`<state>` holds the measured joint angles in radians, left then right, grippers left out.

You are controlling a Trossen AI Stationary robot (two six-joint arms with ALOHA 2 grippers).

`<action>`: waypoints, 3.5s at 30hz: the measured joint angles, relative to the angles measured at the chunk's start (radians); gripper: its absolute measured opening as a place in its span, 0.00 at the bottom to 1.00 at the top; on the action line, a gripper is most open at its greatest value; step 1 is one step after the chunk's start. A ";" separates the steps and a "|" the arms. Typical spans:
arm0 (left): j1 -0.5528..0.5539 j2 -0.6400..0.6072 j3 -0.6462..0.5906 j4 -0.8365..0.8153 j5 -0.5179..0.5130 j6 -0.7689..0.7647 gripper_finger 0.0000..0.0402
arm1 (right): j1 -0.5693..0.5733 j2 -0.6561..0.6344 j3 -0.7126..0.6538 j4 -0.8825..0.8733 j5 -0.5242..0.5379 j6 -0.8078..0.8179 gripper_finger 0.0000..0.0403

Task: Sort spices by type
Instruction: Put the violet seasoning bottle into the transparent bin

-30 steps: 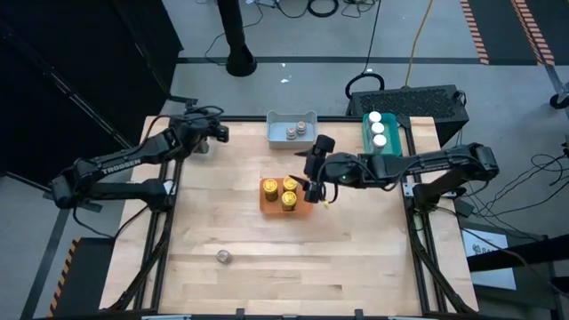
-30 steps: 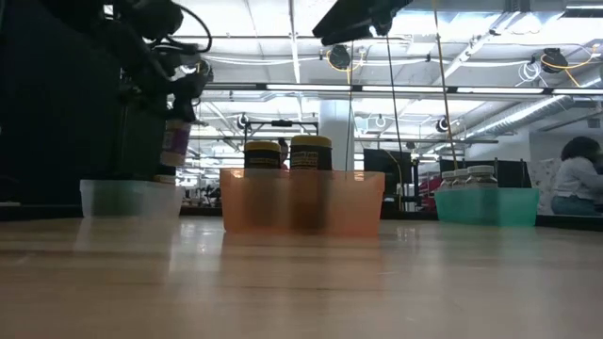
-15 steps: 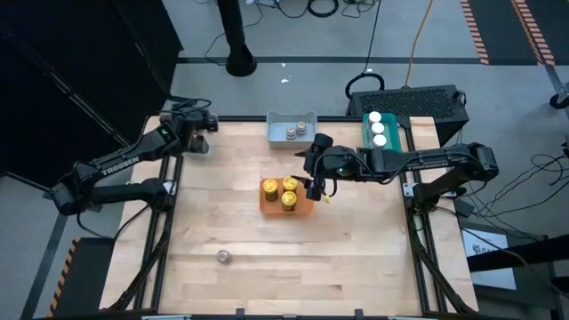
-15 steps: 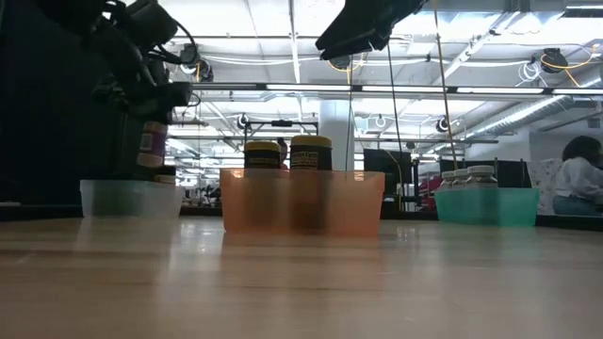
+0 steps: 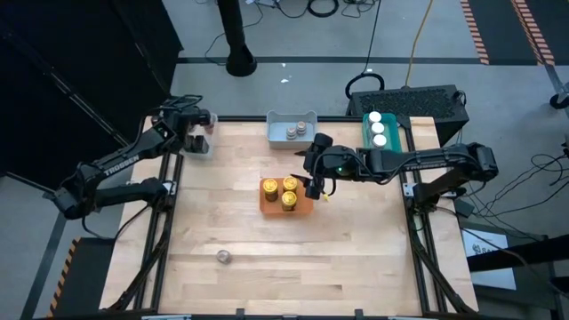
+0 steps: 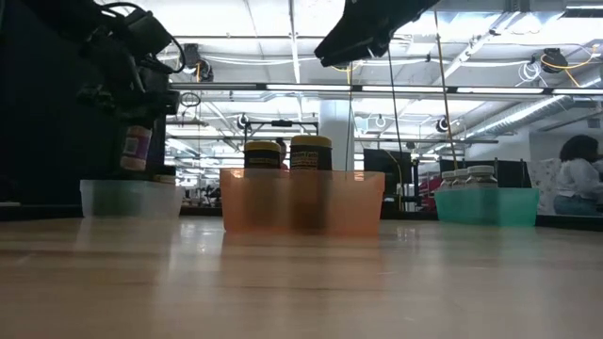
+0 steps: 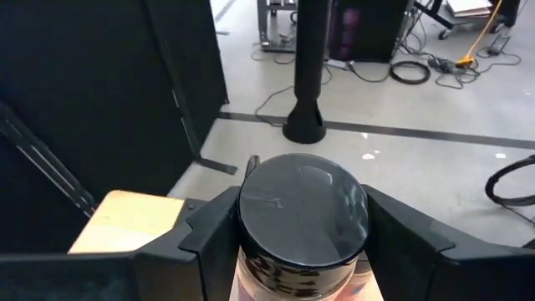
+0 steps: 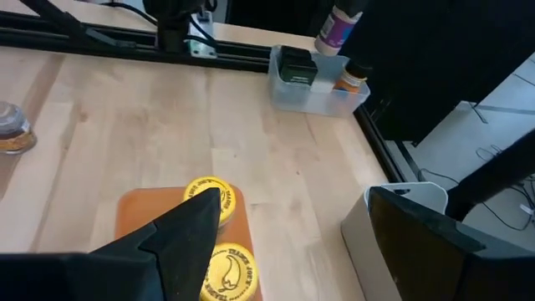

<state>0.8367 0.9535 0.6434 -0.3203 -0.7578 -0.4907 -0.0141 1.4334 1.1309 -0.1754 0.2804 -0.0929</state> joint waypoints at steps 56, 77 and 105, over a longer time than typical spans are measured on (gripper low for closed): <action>0.014 0.448 0.000 0.237 -0.186 -0.289 0.60 | 0.001 0.000 0.000 0.002 -0.066 0.002 0.71; 0.015 0.452 0.002 0.244 -0.122 -0.232 0.60 | 0.002 0.000 0.000 -0.002 -0.074 0.003 0.71; 0.015 0.452 0.003 0.237 -0.043 -0.125 0.60 | 0.002 -0.001 0.000 -0.003 -0.078 0.007 0.71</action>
<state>0.8516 1.4059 0.6460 -0.0834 -0.8006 -0.6158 -0.0116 1.4326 1.1309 -0.1780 0.2024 -0.0860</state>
